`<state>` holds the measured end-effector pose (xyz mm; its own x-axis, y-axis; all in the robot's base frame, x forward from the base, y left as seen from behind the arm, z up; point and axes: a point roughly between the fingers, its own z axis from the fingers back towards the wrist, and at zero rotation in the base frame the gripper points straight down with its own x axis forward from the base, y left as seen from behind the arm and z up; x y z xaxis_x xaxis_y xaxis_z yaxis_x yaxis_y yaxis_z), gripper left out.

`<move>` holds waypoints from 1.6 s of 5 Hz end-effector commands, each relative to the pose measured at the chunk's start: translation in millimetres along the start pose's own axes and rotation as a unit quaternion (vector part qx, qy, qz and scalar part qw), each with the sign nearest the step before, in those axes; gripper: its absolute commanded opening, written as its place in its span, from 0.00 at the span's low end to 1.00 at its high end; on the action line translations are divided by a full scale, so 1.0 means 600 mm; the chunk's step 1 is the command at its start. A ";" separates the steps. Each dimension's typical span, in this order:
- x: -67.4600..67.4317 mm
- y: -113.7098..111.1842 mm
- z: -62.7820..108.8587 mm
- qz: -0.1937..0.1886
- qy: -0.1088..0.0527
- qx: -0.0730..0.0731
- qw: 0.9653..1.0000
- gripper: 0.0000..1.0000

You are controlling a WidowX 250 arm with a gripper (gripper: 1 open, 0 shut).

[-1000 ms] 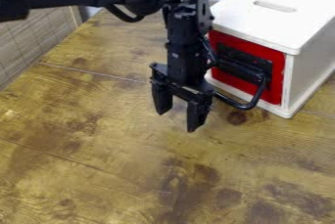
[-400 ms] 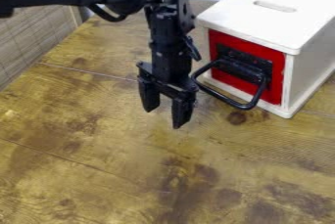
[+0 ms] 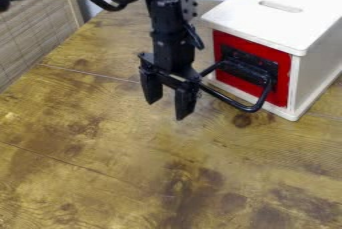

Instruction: Close the drawer

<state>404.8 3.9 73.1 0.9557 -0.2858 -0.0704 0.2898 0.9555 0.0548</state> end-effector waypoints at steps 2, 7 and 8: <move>-0.032 0.014 0.127 -0.012 -0.078 0.030 0.996 1.00; -0.061 -0.022 0.133 0.015 -0.112 0.033 0.993 1.00; -0.068 0.005 0.137 0.020 -0.116 0.032 0.992 1.00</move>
<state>370.6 6.5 120.3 0.9605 -0.2711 0.0626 0.2652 0.9601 0.0888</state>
